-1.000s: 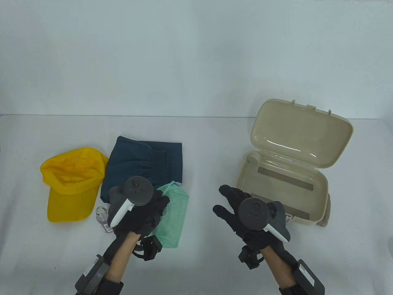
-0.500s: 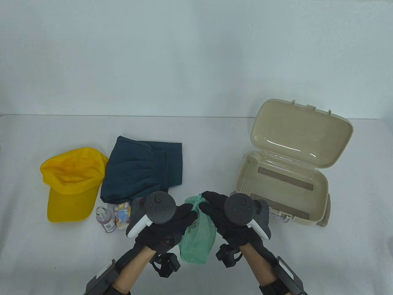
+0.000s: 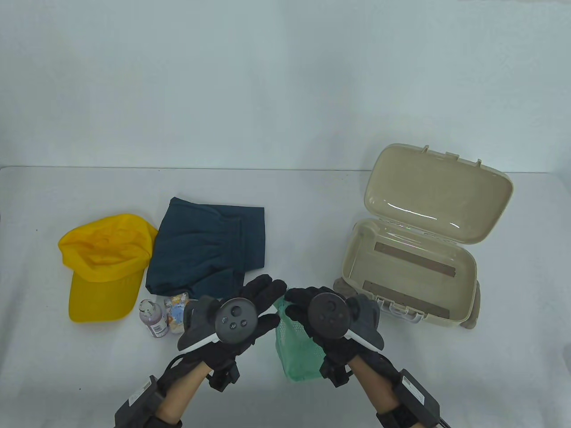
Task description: Pack suitcase
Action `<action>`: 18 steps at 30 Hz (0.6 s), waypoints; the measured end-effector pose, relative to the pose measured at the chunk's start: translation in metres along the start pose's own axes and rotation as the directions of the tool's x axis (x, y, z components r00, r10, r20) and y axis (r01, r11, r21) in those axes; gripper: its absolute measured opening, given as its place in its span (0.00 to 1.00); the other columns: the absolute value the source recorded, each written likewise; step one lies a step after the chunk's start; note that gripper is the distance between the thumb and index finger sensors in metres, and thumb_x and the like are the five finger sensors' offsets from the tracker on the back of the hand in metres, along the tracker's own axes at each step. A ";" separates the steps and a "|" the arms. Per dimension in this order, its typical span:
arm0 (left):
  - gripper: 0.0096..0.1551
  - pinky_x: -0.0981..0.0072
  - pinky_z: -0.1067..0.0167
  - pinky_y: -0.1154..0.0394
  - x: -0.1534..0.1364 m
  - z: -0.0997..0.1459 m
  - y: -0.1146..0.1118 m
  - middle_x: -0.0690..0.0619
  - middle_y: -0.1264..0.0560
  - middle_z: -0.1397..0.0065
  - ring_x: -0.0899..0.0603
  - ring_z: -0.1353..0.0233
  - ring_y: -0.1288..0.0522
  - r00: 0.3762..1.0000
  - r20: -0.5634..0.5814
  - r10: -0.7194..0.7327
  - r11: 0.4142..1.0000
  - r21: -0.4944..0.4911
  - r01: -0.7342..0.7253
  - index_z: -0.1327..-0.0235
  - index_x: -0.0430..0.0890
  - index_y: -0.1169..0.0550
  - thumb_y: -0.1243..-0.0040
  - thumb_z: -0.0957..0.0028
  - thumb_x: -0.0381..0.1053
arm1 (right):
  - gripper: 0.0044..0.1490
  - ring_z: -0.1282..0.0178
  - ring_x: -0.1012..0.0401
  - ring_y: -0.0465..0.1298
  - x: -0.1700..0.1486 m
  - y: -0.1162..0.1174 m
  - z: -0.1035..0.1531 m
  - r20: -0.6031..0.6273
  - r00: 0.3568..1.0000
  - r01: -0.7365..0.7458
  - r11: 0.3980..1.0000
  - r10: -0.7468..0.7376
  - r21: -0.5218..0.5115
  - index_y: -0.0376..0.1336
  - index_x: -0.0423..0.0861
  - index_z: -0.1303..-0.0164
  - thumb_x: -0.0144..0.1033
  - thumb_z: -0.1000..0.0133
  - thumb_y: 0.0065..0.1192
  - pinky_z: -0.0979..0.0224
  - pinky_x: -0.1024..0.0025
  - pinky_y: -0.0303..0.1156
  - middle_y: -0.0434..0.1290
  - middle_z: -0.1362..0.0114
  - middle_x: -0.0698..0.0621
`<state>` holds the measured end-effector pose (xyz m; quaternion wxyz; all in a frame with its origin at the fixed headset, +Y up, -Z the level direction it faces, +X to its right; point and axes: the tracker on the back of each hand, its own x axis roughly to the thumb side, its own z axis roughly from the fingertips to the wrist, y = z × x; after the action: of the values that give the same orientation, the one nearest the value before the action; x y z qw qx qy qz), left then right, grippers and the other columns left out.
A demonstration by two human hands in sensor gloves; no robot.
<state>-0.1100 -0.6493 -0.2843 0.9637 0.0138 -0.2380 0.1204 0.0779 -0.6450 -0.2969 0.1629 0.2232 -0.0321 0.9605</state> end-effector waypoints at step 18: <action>0.25 0.62 0.49 0.16 0.035 0.007 -0.009 0.52 0.15 0.42 0.52 0.51 0.11 0.874 -0.016 -0.485 0.854 0.207 0.478 0.40 0.48 0.20 0.45 0.47 0.54 | 0.27 0.47 0.60 0.82 -0.005 0.005 -0.002 -0.102 0.984 0.152 0.987 -0.145 0.059 0.70 0.48 0.39 0.49 0.43 0.57 0.36 0.56 0.77 0.81 0.46 0.56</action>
<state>-0.0810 -0.6512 -0.2620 0.9519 0.1743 -0.2308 -0.1009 0.0795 -0.6514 -0.3012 0.2279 0.1832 0.0245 0.9560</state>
